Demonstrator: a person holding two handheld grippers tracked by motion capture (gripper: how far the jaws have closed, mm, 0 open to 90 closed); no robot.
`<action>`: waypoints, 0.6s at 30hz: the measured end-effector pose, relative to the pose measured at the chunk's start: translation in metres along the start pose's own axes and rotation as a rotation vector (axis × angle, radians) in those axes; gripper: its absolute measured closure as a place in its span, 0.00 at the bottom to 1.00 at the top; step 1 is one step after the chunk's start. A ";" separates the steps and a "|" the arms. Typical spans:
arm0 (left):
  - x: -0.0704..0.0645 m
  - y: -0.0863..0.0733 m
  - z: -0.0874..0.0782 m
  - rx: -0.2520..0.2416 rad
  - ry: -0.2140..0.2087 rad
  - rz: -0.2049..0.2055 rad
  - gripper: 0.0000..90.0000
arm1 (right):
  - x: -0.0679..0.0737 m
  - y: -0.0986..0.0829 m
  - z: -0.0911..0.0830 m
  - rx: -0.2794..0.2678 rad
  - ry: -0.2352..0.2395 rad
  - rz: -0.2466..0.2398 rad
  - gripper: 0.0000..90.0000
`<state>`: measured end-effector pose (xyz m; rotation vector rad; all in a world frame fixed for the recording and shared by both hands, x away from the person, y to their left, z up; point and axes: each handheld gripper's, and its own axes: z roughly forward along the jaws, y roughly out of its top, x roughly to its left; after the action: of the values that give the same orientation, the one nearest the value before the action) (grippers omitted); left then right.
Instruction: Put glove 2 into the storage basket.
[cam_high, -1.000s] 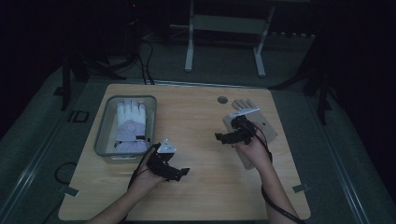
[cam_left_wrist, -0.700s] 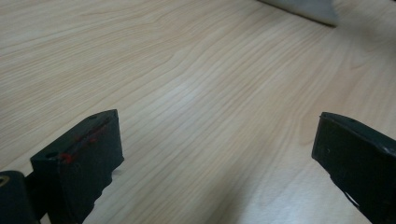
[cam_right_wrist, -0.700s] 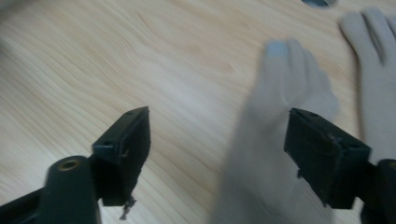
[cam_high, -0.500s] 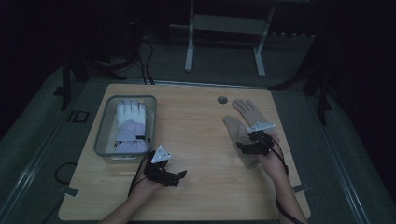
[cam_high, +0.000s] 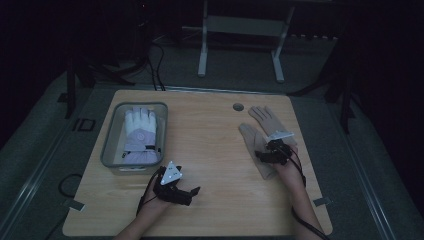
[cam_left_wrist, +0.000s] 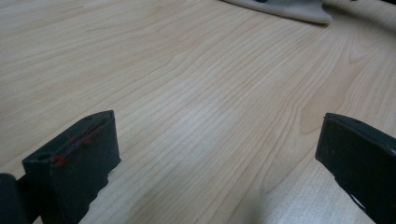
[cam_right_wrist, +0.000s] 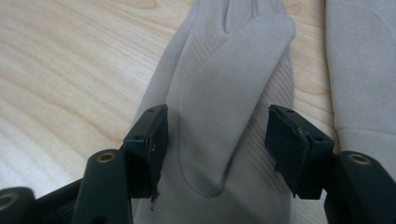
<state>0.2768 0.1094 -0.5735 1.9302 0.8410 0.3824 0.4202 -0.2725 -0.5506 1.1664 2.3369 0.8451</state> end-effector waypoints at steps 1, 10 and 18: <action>0.000 0.000 0.000 -0.007 0.000 -0.002 0.00 | -0.001 0.000 0.001 -0.007 0.000 0.002 0.44; -0.001 -0.002 -0.001 -0.026 0.010 0.006 0.00 | 0.005 0.006 0.000 0.030 -0.044 0.078 0.77; -0.003 -0.003 -0.002 -0.016 0.007 -0.004 0.00 | 0.019 0.020 -0.003 0.037 -0.032 0.160 0.90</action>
<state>0.2731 0.1095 -0.5747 1.9133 0.8434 0.3929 0.4194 -0.2485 -0.5367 1.3873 2.2657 0.8332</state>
